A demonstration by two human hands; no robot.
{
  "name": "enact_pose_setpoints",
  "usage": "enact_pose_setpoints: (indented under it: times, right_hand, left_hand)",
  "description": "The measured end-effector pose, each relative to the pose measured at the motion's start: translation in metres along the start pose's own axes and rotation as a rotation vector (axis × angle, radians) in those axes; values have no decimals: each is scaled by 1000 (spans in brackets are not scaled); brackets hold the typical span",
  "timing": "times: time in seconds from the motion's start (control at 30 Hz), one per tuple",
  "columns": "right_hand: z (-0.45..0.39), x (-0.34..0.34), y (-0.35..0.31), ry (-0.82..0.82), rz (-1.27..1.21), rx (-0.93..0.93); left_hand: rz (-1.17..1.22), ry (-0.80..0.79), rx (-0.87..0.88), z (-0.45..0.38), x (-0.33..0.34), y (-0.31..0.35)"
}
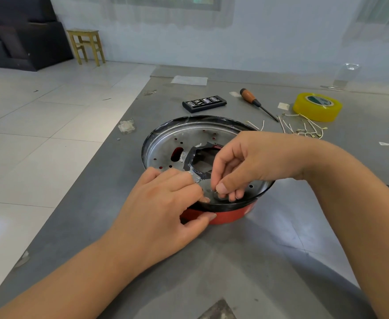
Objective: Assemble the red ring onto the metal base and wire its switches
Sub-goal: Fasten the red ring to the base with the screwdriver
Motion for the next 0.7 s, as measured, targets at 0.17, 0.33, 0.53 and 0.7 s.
enact_pose_setpoints:
  times: [0.17,0.33,0.53,0.7]
  right_hand:
    - [-9,2,2,-29,102,-11]
    - [-12,2,1,-37,143,-15]
    - [-10,2,0,-50,151,-9]
    - [-9,2,0,-50,159,-3]
  left_hand:
    - [17,-6,-8,-1,-1,-2]
    - [50,-7,-22,-1,-1,-4]
    - [59,-29,-39,-1,-1,-5]
    - [56,-47,-45,-1,-2,-4]
Point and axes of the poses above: each hand's wrist, its own z-axis away from the middle knuckle, its own x-axis out of the palm, y = z × x, the point moved 2 cm from there along -z, towards the middle knuckle, and after that the axes turned 2 degrees about y, right-handed, at the moved point
